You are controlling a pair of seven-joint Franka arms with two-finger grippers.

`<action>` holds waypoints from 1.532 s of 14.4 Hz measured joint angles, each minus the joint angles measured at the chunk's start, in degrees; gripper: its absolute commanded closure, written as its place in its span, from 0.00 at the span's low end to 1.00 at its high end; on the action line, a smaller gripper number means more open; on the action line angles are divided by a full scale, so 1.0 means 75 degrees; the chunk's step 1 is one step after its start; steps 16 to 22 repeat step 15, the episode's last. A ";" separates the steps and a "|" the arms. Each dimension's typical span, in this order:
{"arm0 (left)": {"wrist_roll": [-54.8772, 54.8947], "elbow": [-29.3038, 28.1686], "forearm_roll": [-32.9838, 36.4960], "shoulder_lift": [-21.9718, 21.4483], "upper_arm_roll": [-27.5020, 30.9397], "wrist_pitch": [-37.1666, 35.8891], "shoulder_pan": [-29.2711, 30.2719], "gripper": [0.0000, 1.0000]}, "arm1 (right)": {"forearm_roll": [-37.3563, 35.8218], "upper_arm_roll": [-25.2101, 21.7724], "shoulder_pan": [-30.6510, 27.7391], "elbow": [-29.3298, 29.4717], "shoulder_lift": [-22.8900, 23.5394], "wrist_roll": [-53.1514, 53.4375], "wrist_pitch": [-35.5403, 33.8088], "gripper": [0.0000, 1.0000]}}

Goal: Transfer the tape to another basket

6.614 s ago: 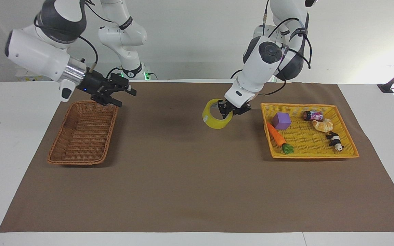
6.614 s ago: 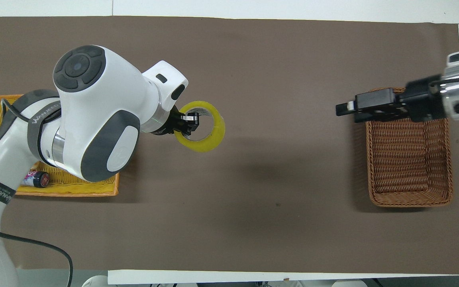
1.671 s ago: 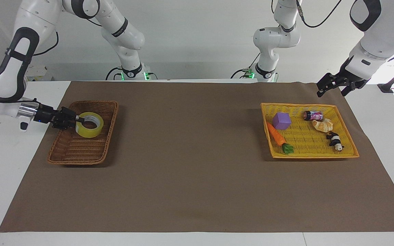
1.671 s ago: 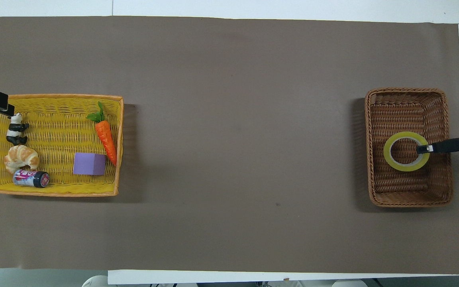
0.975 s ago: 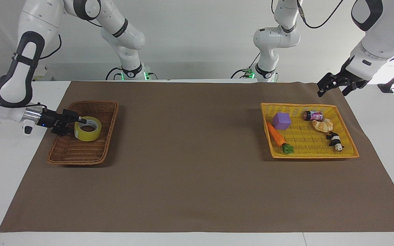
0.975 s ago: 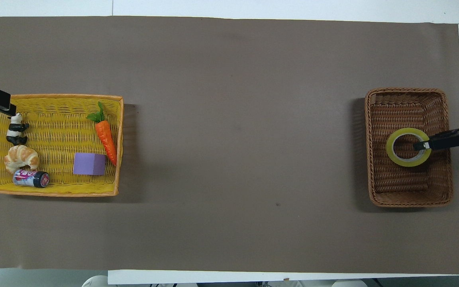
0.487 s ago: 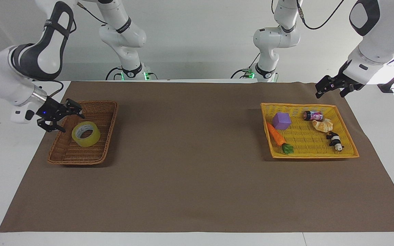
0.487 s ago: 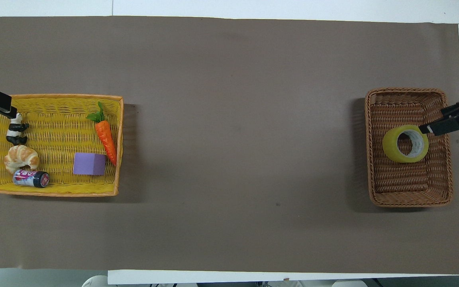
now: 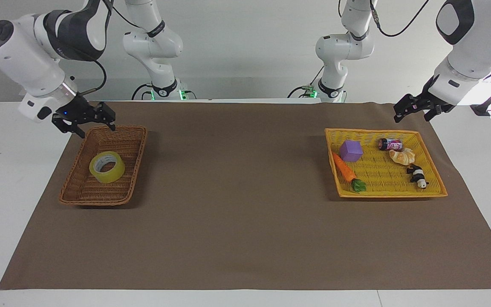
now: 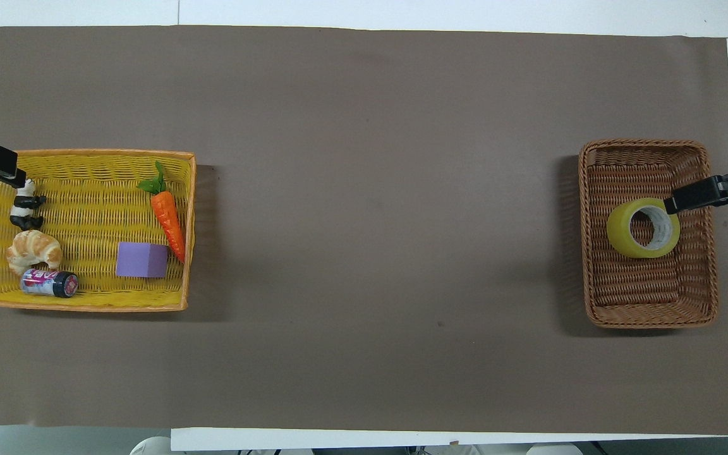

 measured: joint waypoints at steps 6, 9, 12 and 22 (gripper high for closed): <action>0.0000 0.0000 0.0001 0.0000 -0.0001 0.0000 0.0000 0.00 | -0.0277 -0.0008 0.0014 0.1686 0.0533 0.0397 -0.1092 0.00; 0.0000 0.0000 0.0001 0.0000 -0.0001 0.0000 0.0000 0.00 | -0.0282 -0.0017 0.0014 0.1896 0.0741 0.0437 -0.1186 0.00; 0.0000 0.0000 0.0001 0.0000 -0.0001 0.0000 0.0001 0.00 | -0.0283 -0.0039 0.0048 0.1904 0.0727 0.0455 -0.1375 0.00; 0.0000 0.0000 0.0002 0.0000 -0.0001 0.0000 0.0001 0.00 | -0.0284 -0.0253 0.0321 0.1893 0.0658 0.0498 -0.1490 0.00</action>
